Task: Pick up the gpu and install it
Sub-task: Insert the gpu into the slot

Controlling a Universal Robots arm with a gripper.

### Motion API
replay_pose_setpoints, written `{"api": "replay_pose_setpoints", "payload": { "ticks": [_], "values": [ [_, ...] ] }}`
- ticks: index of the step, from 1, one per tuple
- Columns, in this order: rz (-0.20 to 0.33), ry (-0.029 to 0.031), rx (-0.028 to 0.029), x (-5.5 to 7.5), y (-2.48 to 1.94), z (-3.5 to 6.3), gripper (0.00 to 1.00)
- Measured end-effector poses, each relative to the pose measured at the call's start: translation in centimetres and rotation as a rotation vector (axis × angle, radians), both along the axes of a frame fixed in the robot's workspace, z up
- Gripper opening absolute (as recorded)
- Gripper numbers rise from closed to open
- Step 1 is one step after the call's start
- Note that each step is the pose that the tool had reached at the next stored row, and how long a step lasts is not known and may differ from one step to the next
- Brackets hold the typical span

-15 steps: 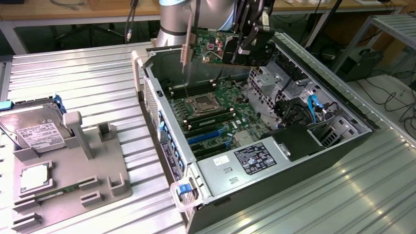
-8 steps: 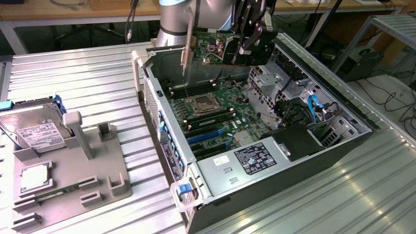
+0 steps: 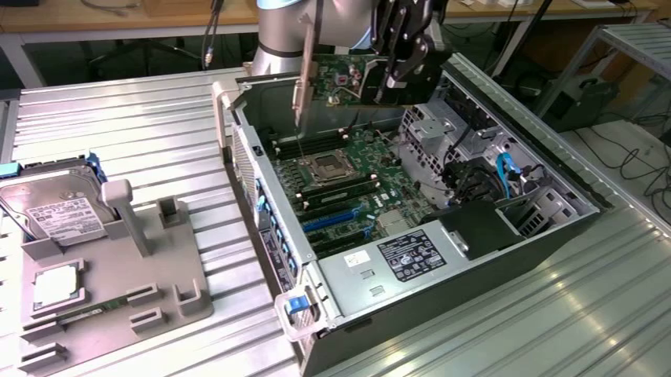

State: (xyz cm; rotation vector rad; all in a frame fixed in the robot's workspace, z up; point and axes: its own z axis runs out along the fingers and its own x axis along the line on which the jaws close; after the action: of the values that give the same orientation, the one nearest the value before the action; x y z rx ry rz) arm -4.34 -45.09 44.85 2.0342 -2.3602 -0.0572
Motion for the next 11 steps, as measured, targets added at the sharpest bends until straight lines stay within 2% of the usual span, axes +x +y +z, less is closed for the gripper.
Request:
{"api": "replay_pose_setpoints", "payload": {
  "ticks": [11],
  "values": [
    [0.095, 0.0, 0.0, 0.0, 0.0, 0.0, 0.28]
  ]
}}
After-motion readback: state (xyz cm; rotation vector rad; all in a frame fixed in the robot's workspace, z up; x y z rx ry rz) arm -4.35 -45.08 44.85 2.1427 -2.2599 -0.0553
